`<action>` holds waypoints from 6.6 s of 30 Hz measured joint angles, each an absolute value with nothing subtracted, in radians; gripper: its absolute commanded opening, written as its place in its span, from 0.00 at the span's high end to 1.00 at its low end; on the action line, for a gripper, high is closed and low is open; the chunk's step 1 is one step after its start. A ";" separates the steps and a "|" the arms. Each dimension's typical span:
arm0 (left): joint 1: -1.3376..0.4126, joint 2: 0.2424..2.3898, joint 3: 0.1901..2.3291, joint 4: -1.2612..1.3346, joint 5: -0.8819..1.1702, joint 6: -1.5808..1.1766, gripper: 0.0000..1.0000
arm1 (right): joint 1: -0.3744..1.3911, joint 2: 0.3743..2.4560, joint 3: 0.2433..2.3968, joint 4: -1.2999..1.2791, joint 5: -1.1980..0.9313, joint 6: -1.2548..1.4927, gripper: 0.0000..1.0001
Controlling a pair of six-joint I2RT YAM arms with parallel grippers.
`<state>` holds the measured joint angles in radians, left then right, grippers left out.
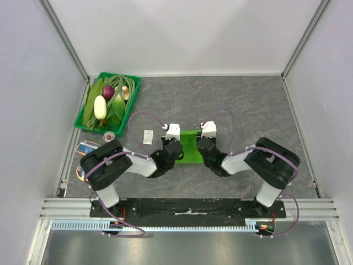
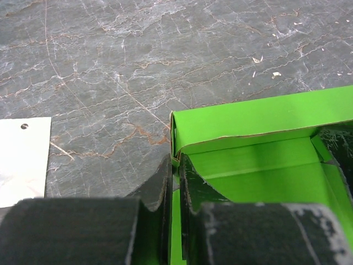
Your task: Fold the paper box
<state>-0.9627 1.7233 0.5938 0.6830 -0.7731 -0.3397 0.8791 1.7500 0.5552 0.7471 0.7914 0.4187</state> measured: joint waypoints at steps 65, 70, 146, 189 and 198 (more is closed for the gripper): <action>-0.963 1.724 0.594 0.683 -0.783 -0.339 0.98 | 0.664 1.626 0.461 0.850 0.150 0.173 0.49; -0.963 1.725 0.594 0.683 -0.783 -0.339 0.98 | 0.656 1.559 0.433 0.817 0.142 0.176 0.58; -0.961 1.728 0.595 0.680 -0.802 -0.338 0.98 | 0.587 1.410 0.513 0.391 0.012 0.161 0.78; -0.962 1.728 0.596 0.682 -0.800 -0.338 0.98 | 0.657 1.320 0.540 0.336 0.096 0.247 0.73; -0.962 1.731 0.596 0.683 -0.800 -0.338 0.98 | 0.548 1.346 0.554 0.224 0.130 0.267 0.65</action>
